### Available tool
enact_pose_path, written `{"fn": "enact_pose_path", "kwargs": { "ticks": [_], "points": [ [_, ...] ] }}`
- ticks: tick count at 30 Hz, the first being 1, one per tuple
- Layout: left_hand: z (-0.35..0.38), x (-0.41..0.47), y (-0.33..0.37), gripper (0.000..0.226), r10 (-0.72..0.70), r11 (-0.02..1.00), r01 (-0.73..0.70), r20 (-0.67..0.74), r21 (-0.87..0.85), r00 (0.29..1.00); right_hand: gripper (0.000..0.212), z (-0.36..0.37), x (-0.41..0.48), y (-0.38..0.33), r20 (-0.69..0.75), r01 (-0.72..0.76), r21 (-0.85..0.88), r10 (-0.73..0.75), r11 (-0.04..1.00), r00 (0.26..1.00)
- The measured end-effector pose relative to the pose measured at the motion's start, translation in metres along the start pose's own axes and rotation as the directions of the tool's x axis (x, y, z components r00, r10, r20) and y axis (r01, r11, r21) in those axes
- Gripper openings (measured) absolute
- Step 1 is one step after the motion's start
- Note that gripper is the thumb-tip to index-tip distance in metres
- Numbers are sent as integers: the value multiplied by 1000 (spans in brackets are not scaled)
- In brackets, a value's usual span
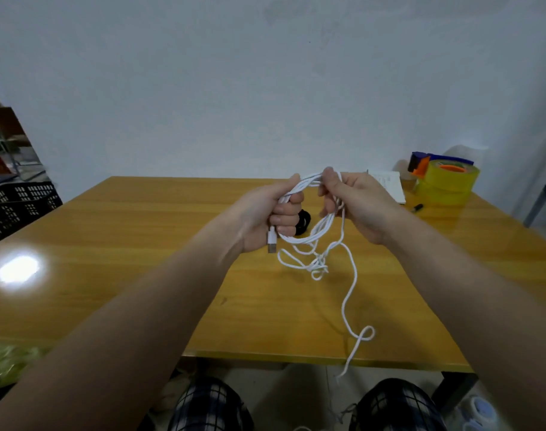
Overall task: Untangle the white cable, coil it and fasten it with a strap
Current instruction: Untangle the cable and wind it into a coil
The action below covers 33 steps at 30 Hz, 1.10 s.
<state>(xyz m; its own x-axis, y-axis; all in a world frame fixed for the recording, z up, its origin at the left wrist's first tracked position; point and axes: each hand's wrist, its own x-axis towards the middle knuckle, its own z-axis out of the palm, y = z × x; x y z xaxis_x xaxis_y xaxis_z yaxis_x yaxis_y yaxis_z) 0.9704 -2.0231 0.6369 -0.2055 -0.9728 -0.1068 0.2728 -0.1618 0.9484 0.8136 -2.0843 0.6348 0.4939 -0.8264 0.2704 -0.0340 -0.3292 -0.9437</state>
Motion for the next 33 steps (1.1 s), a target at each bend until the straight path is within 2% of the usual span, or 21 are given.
{"fn": "enact_pose_path", "kwargs": {
  "ticks": [4,8,10,13,15,17,20,24,27,30,32,33],
  "points": [
    [11,6,-1,54,-12,987,18,38,-159,999,46,11,10,8,-149,36,-41,-41,999,988],
    [11,11,-5,59,82,965,-97,-71,-244,994,46,18,16,11,-193,44,61,-31,997,981],
    [12,13,-9,56,135,949,-159,-107,-271,985,48,21,17,11,-239,60,83,-38,995,970],
    [12,13,-11,47,172,931,-192,-90,-311,981,55,24,17,16,-313,75,6,-69,997,947],
    [8,12,-8,46,147,900,-138,-8,-415,989,59,25,15,15,-264,46,-27,-52,999,963],
    [-2,10,-3,43,143,875,-87,84,-476,986,59,22,14,14,-149,-14,-35,8,999,989],
    [-19,4,6,38,163,860,-77,128,-505,978,42,7,12,17,-35,-65,-69,63,995,997],
    [-16,0,10,41,233,860,-192,28,-472,972,33,-10,11,23,-35,-15,-249,7,968,999],
    [-9,0,12,45,339,812,-344,-100,-472,936,34,-14,2,40,66,-61,-375,92,925,994],
    [-15,4,16,43,338,824,-418,-259,-384,905,29,-15,-9,55,150,-93,-414,169,905,974],
    [-19,11,13,32,298,836,-423,-357,-349,885,19,-5,-17,57,202,-19,-558,158,830,967],
    [-20,15,11,27,286,842,-421,-384,-336,878,20,2,-20,57,231,34,-665,162,746,959]
  ]
}}
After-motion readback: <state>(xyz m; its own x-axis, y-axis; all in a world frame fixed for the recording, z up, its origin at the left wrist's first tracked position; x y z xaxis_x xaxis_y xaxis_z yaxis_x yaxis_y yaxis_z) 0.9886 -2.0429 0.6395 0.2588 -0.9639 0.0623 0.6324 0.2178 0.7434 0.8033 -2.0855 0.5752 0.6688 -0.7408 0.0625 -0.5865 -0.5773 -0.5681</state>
